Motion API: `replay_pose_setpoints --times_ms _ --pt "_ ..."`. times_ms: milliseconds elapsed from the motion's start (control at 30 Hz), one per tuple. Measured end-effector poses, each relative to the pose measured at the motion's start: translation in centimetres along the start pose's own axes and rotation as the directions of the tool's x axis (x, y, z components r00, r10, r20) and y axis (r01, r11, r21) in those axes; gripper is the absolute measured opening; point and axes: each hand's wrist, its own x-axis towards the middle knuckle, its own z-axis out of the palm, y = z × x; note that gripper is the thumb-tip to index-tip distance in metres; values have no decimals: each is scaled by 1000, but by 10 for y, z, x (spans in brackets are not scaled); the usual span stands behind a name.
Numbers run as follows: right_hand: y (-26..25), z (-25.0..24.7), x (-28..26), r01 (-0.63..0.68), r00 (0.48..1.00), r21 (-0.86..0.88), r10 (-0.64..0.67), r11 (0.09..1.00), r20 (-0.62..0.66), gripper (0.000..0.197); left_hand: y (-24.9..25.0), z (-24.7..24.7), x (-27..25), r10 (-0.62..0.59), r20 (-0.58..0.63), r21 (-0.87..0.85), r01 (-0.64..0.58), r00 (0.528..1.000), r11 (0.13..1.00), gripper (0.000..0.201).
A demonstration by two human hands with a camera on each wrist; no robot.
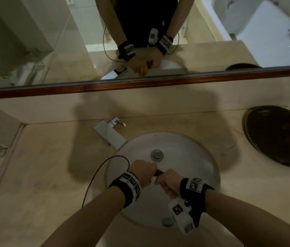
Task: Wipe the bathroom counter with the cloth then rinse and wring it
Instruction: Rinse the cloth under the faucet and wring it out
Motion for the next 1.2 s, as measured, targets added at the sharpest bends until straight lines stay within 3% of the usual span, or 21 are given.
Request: replay_pose_setpoints --times_ms 33,100,133,200,233,300,367,400,467,533,600,667,733,800,867,933,1000,1033,1100,1133,1200 --pt "0 -3 -5 -19 998 122 12 992 57 44 -2 1 -1 14 -31 3 -14 999 1000 17" --pt "-1 -8 -9 1 995 185 -19 983 94 44 -7 3 -4 31 -78 -11 -32 996 999 16" --pt "-3 -10 -9 57 995 114 -66 992 76 42 -9 3 -5 33 -89 -31 -36 995 999 15" --pt "-8 -15 -8 251 967 -269 -251 930 37 39 -9 5 -7 19 -71 -95 -26 997 995 14" --pt "-10 -19 -8 319 939 -526 -339 789 61 40 -9 7 -8 9 -45 -150 -16 999 988 15" --pt "-11 -26 -8 354 888 -862 -420 362 187 38 -6 8 -11 13 58 -285 4 998 959 17" --pt "-12 -33 -13 358 829 -933 -454 -16 326 32 -6 7 -15 67 179 -426 16 982 904 17" --pt "-12 -35 -15 366 795 -919 -464 -149 392 30 -9 5 -16 97 217 -506 27 971 862 19" --pt "-12 -38 -18 373 733 -871 -473 -320 488 31 -21 0 -18 126 213 -647 43 969 761 21" --pt "-12 -40 -22 379 655 -825 -507 -419 559 34 -34 -6 -19 130 218 -741 77 967 667 12" --pt "-12 -44 -24 379 511 -760 -566 -527 647 31 -36 -13 -23 170 284 -818 146 944 556 7" --pt "-11 -51 -25 322 383 -728 -620 -605 685 32 -33 -13 -26 241 347 -906 258 906 337 16" --pt "-9 -58 -22 273 300 -728 -663 -629 686 38 -29 -10 -28 297 362 -932 340 884 123 35" --pt "-9 -59 -22 250 262 -730 -681 -636 684 37 -27 -9 -28 357 365 -928 366 860 69 37" --pt "-8 -57 -21 245 245 -735 -693 -633 678 30 -22 -12 -29 421 370 -928 353 828 122 18" --pt "-7 -57 -15 255 291 -757 -698 -602 654 29 -13 -13 -29 415 380 -923 364 827 122 10" --pt "-9 -55 -12 276 406 -800 -690 -533 600 30 -5 -12 -27 269 385 -922 356 883 151 19" --pt "-12 -53 -13 279 488 -836 -680 -472 547 26 -2 -10 -24 174 370 -921 335 913 199 25" --pt "-16 -45 -14 263 703 -927 -606 -267 373 26 2 -7 -17 12 294 -886 268 956 379 20" --pt "-17 -41 -14 239 777 -961 -566 -141 276 29 4 -8 -13 -49 237 -828 228 970 512 15" --pt "-19 -34 -13 206 858 -969 -501 134 112 25 9 -10 -8 -125 113 -591 167 986 789 28"
